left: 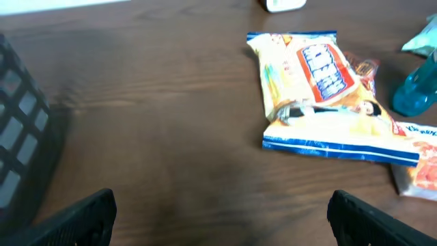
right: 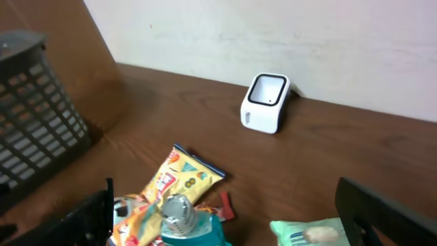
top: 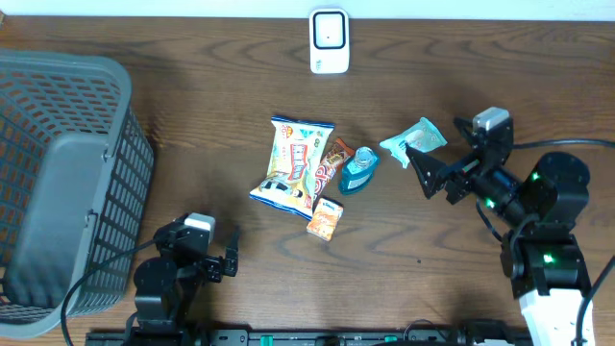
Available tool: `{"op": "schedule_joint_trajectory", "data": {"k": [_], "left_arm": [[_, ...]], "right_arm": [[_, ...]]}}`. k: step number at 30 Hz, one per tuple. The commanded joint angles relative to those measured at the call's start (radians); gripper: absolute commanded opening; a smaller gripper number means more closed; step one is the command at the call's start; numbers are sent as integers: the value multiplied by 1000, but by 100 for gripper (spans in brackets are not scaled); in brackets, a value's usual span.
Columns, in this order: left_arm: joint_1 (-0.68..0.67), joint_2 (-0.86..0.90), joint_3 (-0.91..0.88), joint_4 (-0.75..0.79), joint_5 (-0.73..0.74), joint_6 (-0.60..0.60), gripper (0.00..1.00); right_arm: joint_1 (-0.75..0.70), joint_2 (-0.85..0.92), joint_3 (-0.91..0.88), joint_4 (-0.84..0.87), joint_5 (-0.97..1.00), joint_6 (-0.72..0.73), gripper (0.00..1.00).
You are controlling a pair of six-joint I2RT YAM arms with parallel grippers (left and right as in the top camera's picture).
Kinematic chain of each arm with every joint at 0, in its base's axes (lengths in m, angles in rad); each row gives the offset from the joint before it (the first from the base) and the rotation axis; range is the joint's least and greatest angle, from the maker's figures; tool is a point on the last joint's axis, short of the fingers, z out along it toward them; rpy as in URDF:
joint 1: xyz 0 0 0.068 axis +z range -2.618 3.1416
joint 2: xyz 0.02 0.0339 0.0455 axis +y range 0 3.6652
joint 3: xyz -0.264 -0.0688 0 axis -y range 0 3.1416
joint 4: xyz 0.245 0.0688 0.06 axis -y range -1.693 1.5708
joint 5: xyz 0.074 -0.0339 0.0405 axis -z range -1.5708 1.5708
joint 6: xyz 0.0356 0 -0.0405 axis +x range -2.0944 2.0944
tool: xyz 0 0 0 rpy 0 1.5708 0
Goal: Scan the item barcode
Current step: 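Reach right gripper toward blue mouthwash bottle on table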
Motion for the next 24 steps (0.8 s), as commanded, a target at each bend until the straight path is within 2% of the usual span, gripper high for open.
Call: {"op": "schedule_joint_trajectory", "data": {"k": [1, 7, 10, 16, 18, 24], "left_arm": [[-2, -49, -12, -25, -3, 14, 98], [-2, -53, -12, -25, -3, 14, 98], [-2, -51, -12, -25, -3, 14, 98], [-2, -51, -12, -25, -3, 14, 98], [-2, -51, -12, -25, -3, 14, 98], [-2, -51, -12, -25, -3, 14, 98]], "right_arm": [[25, 57, 52, -13, -4, -121, 99], [124, 159, 185, -177, 106, -261, 99], [204, 231, 337, -374, 177, -407, 99], [306, 377, 607, -801, 152, -742, 99], [321, 416, 665, -892, 153, -795, 99], [323, 447, 693, -897, 158, -795, 99]]}}
